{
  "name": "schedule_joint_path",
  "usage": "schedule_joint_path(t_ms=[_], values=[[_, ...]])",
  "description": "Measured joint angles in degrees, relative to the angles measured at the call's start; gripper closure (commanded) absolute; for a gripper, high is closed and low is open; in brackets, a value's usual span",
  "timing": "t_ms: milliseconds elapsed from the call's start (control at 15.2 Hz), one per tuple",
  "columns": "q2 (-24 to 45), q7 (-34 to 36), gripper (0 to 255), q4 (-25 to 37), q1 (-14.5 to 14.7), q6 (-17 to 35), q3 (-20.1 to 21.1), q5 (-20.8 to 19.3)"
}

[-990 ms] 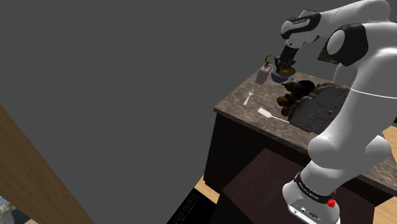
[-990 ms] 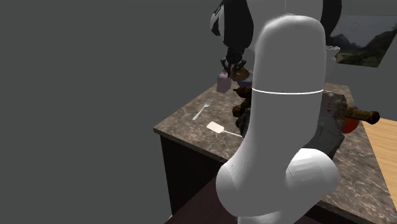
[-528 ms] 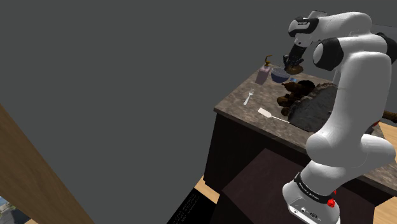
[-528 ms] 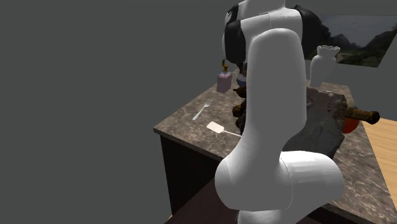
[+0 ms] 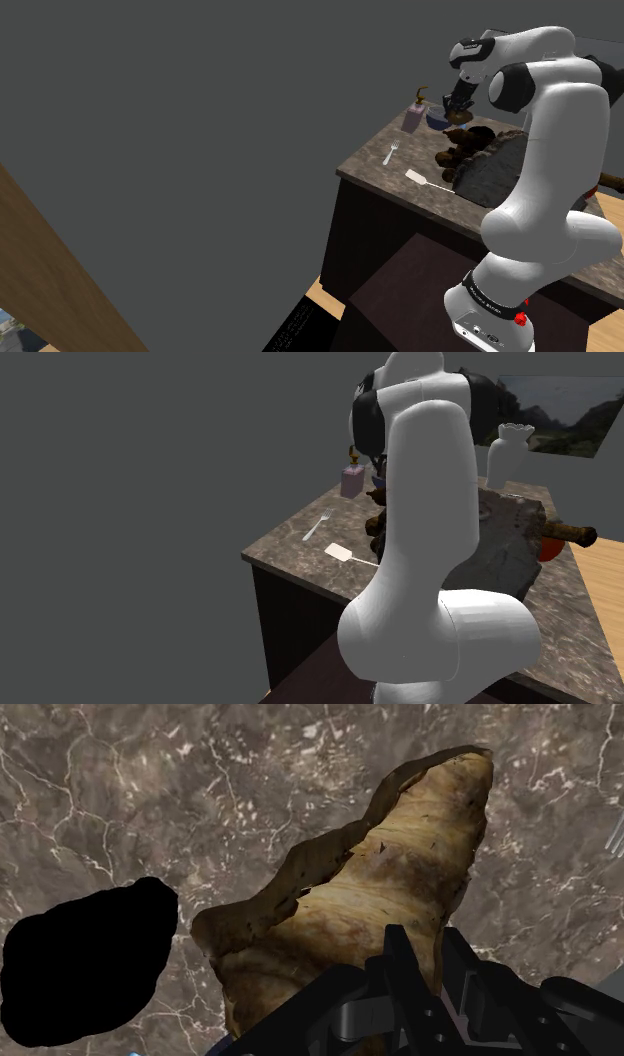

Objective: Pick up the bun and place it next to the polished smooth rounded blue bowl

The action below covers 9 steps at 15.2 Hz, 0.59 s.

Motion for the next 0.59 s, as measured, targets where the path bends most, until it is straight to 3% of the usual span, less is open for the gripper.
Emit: schedule_joint_path(t_ms=[594], values=[[0.7,-0.9,255,-5.7,0.3,6.3,0.3,0.6]])
